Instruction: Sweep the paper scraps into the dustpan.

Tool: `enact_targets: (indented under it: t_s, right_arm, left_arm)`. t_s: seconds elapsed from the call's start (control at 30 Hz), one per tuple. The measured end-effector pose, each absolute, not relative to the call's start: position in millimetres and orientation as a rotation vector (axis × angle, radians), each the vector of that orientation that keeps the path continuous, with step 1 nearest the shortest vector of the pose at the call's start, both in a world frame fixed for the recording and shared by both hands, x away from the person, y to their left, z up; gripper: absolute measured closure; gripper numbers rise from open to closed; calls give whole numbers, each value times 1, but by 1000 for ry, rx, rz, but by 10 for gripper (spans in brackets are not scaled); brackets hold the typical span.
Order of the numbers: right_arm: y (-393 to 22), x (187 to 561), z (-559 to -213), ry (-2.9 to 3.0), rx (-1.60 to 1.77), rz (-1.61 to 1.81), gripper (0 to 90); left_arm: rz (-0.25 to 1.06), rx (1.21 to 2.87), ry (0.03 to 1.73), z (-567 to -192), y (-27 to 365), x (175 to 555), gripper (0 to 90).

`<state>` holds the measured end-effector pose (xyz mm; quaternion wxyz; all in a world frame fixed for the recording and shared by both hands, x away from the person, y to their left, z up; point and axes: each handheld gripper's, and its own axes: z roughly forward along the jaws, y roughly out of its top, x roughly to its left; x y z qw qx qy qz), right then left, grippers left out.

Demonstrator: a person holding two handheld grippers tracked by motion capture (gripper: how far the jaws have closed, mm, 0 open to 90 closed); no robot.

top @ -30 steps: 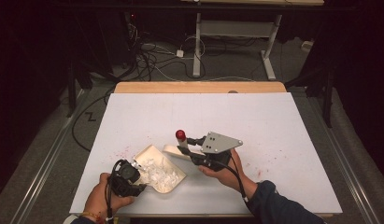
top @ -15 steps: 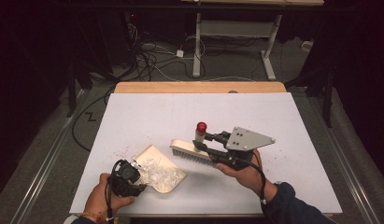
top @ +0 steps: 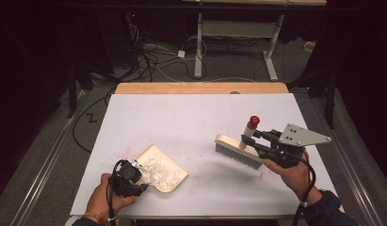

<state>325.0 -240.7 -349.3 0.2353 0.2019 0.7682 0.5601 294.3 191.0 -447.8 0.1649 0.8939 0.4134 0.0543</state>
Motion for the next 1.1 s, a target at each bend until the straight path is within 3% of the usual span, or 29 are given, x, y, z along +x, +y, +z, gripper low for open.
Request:
enact_targets:
  t_s: [0.4, 1.1]
  right_arm:
    - [-286, 318, -353, 2096, 689, 1483, 705]
    - [-298, 300, -358, 2186, 715, 1430, 705]
  left_arm:
    - [172, 2503, 1187, -447, 196, 299, 625]
    - [204, 2397, 1276, -450, 217, 318, 625]
